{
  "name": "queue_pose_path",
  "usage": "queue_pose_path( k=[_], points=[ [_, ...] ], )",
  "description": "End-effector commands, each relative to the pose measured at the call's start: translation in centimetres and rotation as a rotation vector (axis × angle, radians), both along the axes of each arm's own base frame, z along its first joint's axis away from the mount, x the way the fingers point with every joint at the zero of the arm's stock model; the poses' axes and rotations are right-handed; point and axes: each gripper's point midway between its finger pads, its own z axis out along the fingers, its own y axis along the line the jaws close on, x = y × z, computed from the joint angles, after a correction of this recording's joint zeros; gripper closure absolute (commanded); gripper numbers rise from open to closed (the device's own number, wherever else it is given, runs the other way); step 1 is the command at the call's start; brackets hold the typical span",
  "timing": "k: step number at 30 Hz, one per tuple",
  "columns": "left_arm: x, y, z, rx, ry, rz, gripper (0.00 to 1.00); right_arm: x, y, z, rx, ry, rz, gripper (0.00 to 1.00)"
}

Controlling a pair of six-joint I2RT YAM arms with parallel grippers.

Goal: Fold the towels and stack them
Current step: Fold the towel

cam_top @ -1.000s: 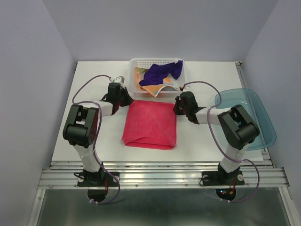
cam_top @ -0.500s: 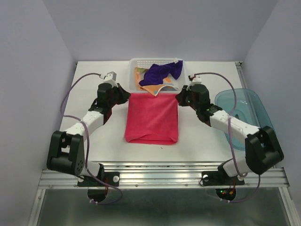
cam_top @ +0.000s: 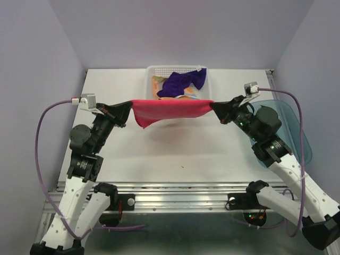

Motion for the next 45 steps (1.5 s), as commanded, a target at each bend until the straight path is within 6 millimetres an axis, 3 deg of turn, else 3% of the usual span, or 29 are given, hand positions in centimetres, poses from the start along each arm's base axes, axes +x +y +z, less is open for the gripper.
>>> queue_pose_path(
  k=[1, 3, 6, 9, 12, 14, 15, 17, 18, 20, 21, 23, 24, 26, 28, 29, 33, 35, 40, 45],
  points=[
    [-3.2, -0.2, 2.5, -0.035, -0.025, -0.055, 1.00, -4.5, 0.3, 3.6, 0.068, -0.046, 0.135, 0.99],
    [-4.8, -0.6, 3.0, -0.052, -0.033, -0.102, 1.00, -7.0, 0.1, 5.4, 0.118, -0.086, 0.194, 0.99],
    [-6.8, -1.1, 3.4, -0.075, -0.041, -0.159, 1.00, -9.3, -0.2, 5.4, 0.142, -0.050, 0.237, 0.99],
    [-8.0, -0.8, 3.5, -0.090, -0.047, -0.157, 1.00, -10.4, -0.7, 4.9, 0.164, -0.029, 0.240, 0.99],
    [-8.0, -0.5, 2.3, -0.104, -0.017, -0.137, 1.00, -10.0, -1.4, 3.4, 0.182, 0.016, 0.183, 0.99],
    [-7.2, -0.5, 1.1, -0.107, 0.020, -0.129, 1.00, -9.1, -1.6, 2.0, 0.186, 0.059, 0.145, 0.99],
    [-6.1, -0.7, -0.5, -0.101, 0.070, -0.120, 1.00, -8.3, -1.8, 0.8, 0.177, 0.089, 0.106, 0.99],
    [-4.8, -0.9, -1.9, -0.101, 0.099, -0.112, 1.00, -6.6, -1.8, -1.8, 0.155, 0.165, 0.051, 0.99],
    [-3.4, -0.9, -4.0, -0.094, 0.152, -0.087, 1.00, -5.6, -2.1, -2.8, 0.152, 0.188, 0.004, 0.99],
    [-1.8, -0.7, -5.3, -0.090, 0.174, -0.049, 1.00, -3.7, -2.2, -5.8, 0.128, 0.252, -0.059, 0.99],
    [-0.2, -0.5, -7.5, -0.075, 0.234, -0.014, 1.00, -2.7, -2.6, -6.7, 0.118, 0.267, -0.108, 0.99],
    [1.5, -0.5, -8.8, -0.063, 0.247, 0.011, 1.00, -0.7, -2.8, -9.7, 0.081, 0.322, -0.176, 0.99],
    [3.0, -0.6, -11.0, -0.047, 0.309, 0.027, 1.00, 0.1, -3.1, -10.6, 0.068, 0.331, -0.214, 0.99],
    [4.8, -0.7, -12.1, -0.023, 0.326, 0.045, 1.00, 1.9, -2.9, -12.9, 0.011, 0.374, -0.255, 0.99],
    [7.4, -0.5, -14.1, 0.006, 0.394, 0.085, 1.00, 3.7, -2.9, -13.2, 0.002, 0.357, -0.296, 0.99],
    [8.3, -0.7, -14.1, 0.021, 0.388, 0.083, 1.00, 4.5, -2.8, -12.8, -0.008, 0.341, -0.304, 0.99],
    [12.2, -0.8, -15.0, 0.076, 0.406, 0.093, 1.00, 7.8, -2.7, -15.2, -0.060, 0.378, -0.344, 0.99],
    [13.5, -1.0, -15.5, 0.089, 0.421, 0.078, 1.00, 8.7, -2.4, -15.4, -0.067, 0.374, -0.339, 0.99],
    [13.8, -1.4, -17.2, 0.102, 0.459, 0.048, 1.00, 9.1, -2.4, -16.6, -0.080, 0.393, -0.332, 0.99],
    [11.7, -0.9, -19.2, 0.099, 0.500, 0.060, 1.00, 7.6, -1.9, -16.9, -0.066, 0.406, -0.268, 0.99]
  ],
)
